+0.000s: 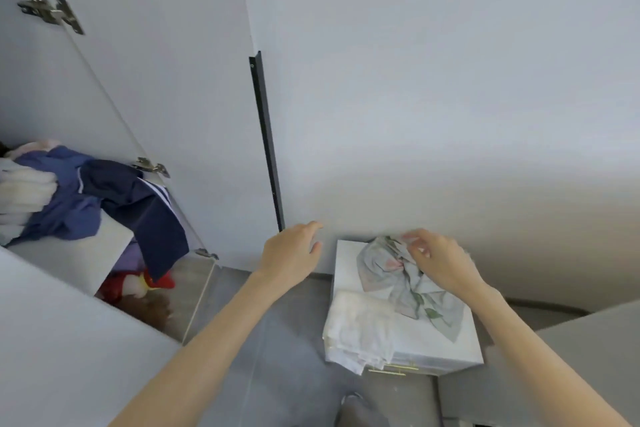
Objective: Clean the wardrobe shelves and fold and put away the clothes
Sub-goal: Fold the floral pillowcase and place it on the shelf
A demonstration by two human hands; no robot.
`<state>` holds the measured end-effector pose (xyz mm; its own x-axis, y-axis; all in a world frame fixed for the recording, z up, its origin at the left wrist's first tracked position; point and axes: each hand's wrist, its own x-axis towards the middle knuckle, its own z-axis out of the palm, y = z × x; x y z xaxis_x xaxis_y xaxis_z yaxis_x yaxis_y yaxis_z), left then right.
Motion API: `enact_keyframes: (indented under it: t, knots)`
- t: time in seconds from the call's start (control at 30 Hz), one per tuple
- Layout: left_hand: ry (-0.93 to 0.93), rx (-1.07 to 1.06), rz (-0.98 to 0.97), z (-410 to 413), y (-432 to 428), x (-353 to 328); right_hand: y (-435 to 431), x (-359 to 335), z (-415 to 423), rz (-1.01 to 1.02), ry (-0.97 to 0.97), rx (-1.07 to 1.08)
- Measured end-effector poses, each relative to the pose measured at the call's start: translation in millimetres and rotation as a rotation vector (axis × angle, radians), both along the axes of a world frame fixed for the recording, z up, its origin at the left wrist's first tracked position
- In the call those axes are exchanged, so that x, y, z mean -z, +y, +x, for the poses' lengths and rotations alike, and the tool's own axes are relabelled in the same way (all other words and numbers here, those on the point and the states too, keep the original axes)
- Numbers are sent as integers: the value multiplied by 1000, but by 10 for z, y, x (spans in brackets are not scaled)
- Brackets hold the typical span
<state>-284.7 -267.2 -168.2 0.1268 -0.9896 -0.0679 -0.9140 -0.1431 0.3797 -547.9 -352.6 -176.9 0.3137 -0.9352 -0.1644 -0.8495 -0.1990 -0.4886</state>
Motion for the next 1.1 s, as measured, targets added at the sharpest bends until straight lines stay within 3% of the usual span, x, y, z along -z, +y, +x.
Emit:
enact_keyframes:
  t: [0.23,0.67,0.9,1.1]
  knots:
    - [89,25,228,-858,-423,1040,-288,726,-970,148,40,121]
    - [263,-303,654,-1824,-718,3348,-1264,2691,-1639,329,146,191]
    - [187,-248,709,-2005,-653,4241,-1530,3652,-1840,463,211,215]
    - [67,-204,645,-2113,-585,4474,-1734,4046,-1838,379,314,116]
